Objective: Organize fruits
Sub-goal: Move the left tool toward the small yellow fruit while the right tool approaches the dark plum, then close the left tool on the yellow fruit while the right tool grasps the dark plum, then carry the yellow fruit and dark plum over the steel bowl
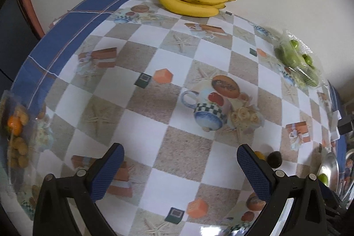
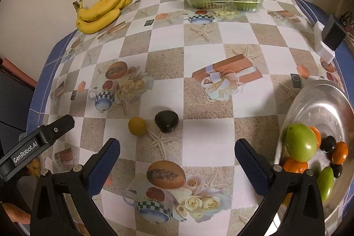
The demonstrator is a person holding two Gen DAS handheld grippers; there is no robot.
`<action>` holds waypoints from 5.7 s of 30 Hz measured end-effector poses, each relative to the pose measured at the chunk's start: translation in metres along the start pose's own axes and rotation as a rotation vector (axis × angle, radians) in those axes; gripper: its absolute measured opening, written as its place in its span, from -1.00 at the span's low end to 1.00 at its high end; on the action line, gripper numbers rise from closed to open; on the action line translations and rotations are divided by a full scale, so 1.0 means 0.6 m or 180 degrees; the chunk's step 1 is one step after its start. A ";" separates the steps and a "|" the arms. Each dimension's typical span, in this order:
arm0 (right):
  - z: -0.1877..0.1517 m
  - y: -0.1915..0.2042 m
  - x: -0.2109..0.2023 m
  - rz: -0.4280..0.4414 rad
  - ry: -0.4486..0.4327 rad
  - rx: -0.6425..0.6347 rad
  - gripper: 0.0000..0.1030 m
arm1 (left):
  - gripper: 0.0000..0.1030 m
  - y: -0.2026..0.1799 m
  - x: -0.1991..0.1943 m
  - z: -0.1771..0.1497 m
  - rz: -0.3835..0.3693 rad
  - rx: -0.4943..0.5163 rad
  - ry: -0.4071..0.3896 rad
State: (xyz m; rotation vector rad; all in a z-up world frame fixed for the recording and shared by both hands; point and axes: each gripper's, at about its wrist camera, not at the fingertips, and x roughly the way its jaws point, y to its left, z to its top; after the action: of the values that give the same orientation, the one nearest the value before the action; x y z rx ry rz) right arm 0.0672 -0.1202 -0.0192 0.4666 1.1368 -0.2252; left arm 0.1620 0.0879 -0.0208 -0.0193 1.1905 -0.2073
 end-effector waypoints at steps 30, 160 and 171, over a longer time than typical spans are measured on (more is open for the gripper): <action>0.024 -0.006 0.060 -0.0115 0.0003 -0.0294 1.00 | 1.00 -0.094 0.055 0.007 -0.0146 0.0183 0.0005; -0.033 -0.205 -0.134 -0.0199 -0.0284 0.0576 -0.40 | -0.48 -0.276 -0.081 -0.090 -0.0881 0.0807 0.0000; -0.066 -0.299 -0.154 -0.0363 -0.0271 0.0976 -0.40 | -0.48 -0.383 -0.096 -0.163 -0.0956 0.1470 0.0111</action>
State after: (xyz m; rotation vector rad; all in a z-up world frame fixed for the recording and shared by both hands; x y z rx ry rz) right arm -0.0755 -0.2655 0.0080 0.6570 1.0504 -0.5188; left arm 0.0167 -0.1182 0.0239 0.2116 1.1478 -0.7453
